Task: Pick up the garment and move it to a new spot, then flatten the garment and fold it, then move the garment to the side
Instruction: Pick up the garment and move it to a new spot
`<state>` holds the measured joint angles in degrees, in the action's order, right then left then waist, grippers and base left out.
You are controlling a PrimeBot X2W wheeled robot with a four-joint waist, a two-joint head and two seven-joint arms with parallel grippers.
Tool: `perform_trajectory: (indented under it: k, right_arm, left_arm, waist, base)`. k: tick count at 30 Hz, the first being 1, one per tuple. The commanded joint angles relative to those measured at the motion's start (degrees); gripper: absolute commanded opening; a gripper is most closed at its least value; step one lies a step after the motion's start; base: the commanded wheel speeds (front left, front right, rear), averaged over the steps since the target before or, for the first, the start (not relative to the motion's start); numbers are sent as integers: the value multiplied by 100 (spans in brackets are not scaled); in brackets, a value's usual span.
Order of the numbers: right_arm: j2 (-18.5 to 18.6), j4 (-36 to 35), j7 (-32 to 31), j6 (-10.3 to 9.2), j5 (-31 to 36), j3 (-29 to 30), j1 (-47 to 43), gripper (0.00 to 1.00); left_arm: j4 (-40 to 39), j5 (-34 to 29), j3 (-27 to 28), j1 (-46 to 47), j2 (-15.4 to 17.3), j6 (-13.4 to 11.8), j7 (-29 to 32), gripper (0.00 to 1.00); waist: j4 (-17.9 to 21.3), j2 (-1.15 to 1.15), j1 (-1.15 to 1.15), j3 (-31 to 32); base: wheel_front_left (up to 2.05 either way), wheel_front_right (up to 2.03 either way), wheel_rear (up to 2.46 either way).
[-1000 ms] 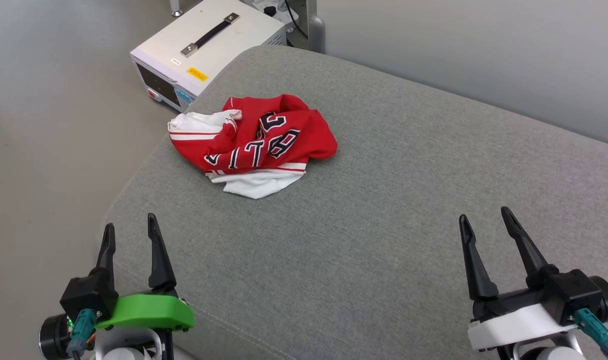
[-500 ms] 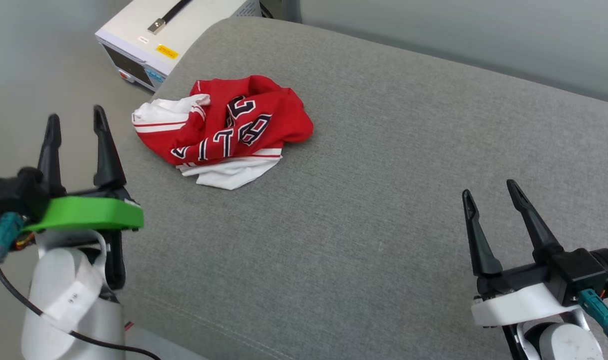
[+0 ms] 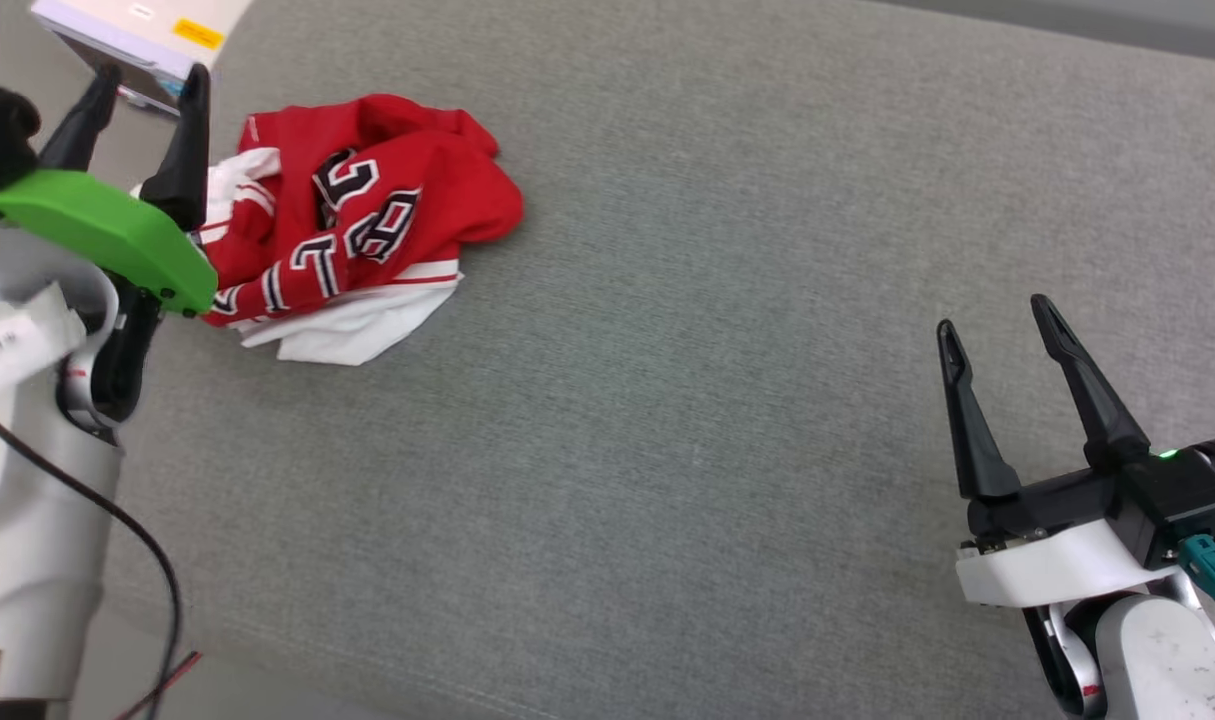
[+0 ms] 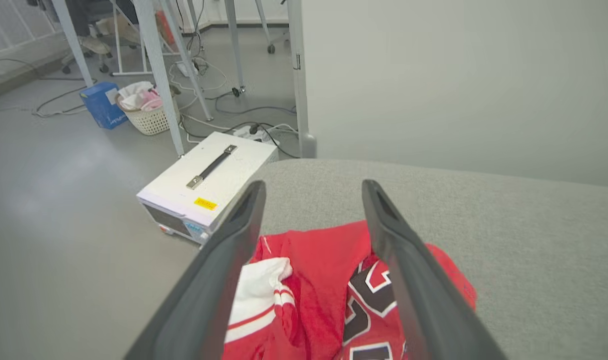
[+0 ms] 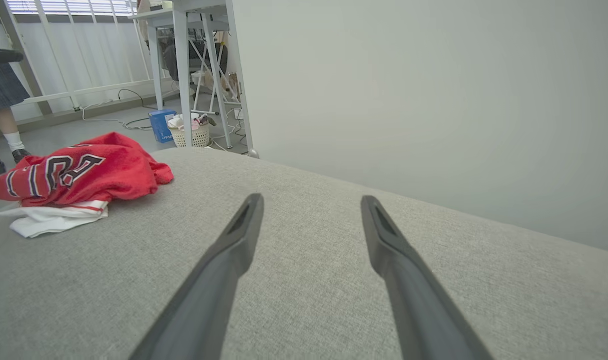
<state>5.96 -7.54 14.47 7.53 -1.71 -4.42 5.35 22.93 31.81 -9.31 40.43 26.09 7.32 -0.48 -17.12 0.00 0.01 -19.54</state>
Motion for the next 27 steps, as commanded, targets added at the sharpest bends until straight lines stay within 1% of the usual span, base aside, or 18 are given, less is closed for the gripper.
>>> perform_trajectory:
  k: [1,5,9,12,15,23,27]
  right_arm:
    - [39,-45,52,-4,29,25,124,100]
    - [98,-77,52,-4,31,54,147,100]
    - [137,-115,52,-4,36,94,159,100]
    - [164,-142,52,-4,33,87,190,100]
    - [181,-147,52,-4,31,70,236,100]
    - [175,-141,52,-4,19,33,299,100]
    - [166,-120,52,-4,1,20,313,100]
  left_arm:
    - [91,272,-213,171,190,15,377,100]
    - [177,936,-970,373,680,16,1658,100]
    - [174,1406,-1576,495,1065,16,2621,100]
    - [252,1557,-2031,567,1269,16,3135,100]
    - [435,1729,-2271,645,1290,16,3363,100]
    - [1366,2152,-2800,616,1110,16,3884,100]
    - [1622,2210,-3071,560,1025,16,3828,100]
  waist:
    - [253,0,-1,-246]
    - [384,0,-1,-349]
    - [525,0,-1,-486]
    - [639,0,-1,-613]
    - [750,0,-1,-725]
    - [1023,0,-1,-898]
    - [1101,0,-1,-904]
  base:
    - [0,0,0]
    - [0,0,0]
    - [0,0,0]
    - [0,0,0]
    - [0,0,0]
    - [0,0,0]
    - [0,0,0]
